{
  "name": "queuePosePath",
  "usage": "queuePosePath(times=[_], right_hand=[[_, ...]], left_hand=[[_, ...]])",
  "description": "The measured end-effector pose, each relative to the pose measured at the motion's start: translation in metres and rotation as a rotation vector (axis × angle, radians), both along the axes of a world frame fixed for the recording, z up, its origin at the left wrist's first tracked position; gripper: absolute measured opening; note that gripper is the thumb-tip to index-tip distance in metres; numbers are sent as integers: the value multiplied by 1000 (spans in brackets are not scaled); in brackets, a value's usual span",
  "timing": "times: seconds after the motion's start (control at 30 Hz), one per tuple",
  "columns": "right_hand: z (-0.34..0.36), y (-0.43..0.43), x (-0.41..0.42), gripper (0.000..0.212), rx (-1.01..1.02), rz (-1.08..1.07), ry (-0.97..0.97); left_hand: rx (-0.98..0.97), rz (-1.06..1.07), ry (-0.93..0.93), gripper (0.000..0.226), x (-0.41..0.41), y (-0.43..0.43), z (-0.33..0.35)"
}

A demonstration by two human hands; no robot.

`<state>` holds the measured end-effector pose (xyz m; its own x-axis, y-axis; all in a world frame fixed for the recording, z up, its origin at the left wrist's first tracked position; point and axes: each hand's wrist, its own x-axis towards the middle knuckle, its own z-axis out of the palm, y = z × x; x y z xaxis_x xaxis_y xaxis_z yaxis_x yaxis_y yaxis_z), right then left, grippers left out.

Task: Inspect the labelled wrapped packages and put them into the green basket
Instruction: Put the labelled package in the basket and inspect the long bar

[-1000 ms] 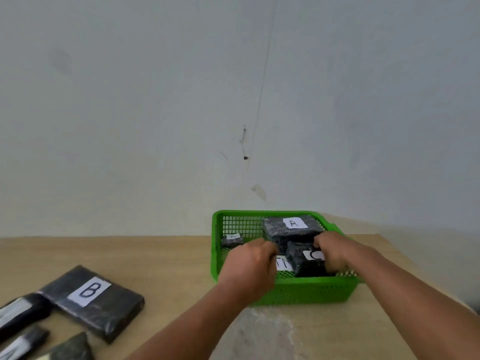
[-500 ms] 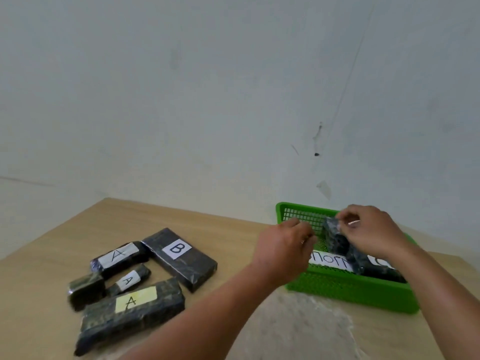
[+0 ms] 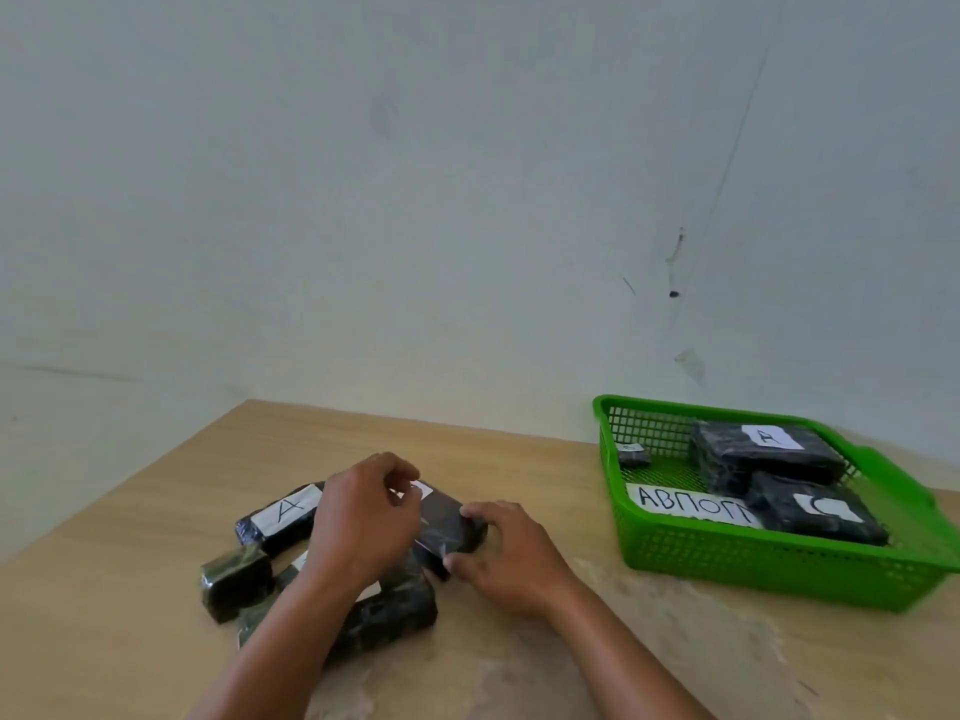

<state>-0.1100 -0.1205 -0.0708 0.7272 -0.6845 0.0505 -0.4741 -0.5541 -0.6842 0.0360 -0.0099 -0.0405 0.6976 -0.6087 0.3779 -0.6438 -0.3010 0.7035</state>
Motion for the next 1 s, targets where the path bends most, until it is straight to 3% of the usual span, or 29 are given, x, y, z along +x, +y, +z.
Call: queuePosePath(times=[0.17,0.3,0.4,0.67,0.8,1.0], right_hand=[[-13,6,9,78,-105,-36,-21],[-17,10,7,71,-140,-74,-120],[-12,10,-9,69,-89,-122,-224],[5,8,-119,61,77,-73,-446],[12,9,-170,67,285,-17,-582],[-5,-5,-195,69,390,1,-742]], left_hand=[[-40,6,6,8,-3,4,-11],[-115,-46,-58,8,-18,6,-12],[-129,-76,-128,14,-25,11,-7],[-138,-132,-77,38,-75,18,5],[-109,-176,128,47,-97,14,6],[-80,-267,670,48,-105,2,-1]])
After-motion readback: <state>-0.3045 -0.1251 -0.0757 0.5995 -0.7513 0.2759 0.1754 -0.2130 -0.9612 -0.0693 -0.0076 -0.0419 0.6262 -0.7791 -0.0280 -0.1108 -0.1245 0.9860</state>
